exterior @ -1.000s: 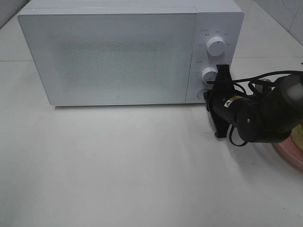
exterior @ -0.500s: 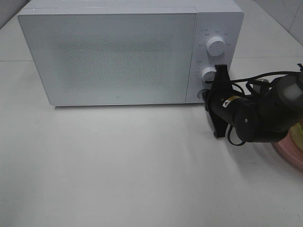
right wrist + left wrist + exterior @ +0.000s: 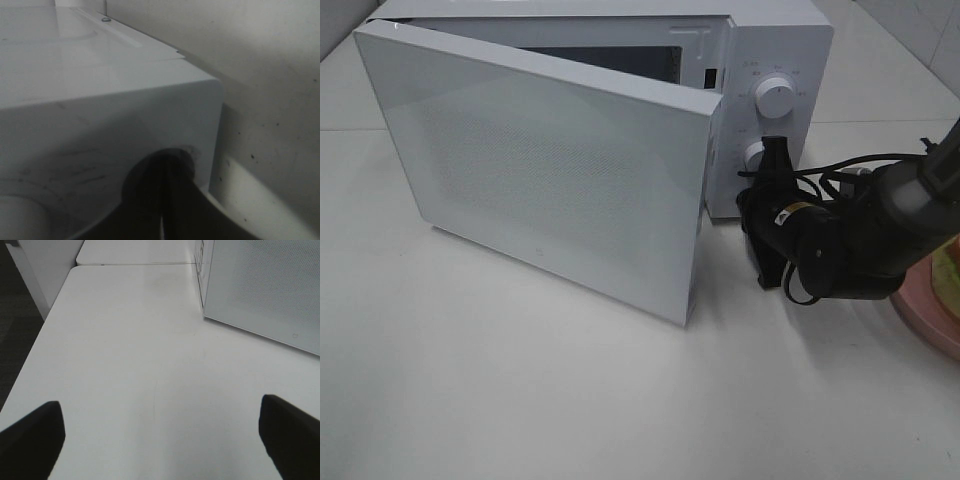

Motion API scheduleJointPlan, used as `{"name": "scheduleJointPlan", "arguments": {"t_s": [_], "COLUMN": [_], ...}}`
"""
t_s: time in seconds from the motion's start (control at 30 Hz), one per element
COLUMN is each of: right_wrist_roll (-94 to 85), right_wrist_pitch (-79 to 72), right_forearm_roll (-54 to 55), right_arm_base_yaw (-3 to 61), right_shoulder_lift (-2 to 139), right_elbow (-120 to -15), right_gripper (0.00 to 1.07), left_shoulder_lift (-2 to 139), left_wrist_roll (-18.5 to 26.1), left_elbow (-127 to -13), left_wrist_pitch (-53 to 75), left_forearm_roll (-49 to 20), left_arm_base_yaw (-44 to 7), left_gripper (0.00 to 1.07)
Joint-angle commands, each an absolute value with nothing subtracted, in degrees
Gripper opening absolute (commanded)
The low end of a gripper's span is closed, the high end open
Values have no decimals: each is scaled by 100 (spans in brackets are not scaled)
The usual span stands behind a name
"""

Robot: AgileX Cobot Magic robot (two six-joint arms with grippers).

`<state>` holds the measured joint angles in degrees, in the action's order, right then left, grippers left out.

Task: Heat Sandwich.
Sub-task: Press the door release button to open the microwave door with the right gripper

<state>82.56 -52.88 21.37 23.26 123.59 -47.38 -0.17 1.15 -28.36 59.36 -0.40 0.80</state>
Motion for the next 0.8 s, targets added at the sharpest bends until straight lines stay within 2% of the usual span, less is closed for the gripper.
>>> {"name": "scheduleJointPlan", "arguments": {"t_s": [0.03, 0.8], "right_wrist_roll": [8222, 8394], "right_wrist_pitch": [-6887, -5821], "right_forearm_roll": [2017, 1977], "right_arm_base_yaw": [2154, 2154], "right_shoulder_lift": [12336, 12193], "right_elbow": [-5340, -5271], "right_gripper": [0, 2], "left_shoulder_lift": [-172, -172], "left_wrist_roll": [103, 103], "left_elbow": [-2825, -2825], "left_wrist_pitch": [5896, 5896], "left_forearm_roll": [-74, -74], "left_arm_base_yaw": [97, 97], "left_gripper": [103, 103]}}
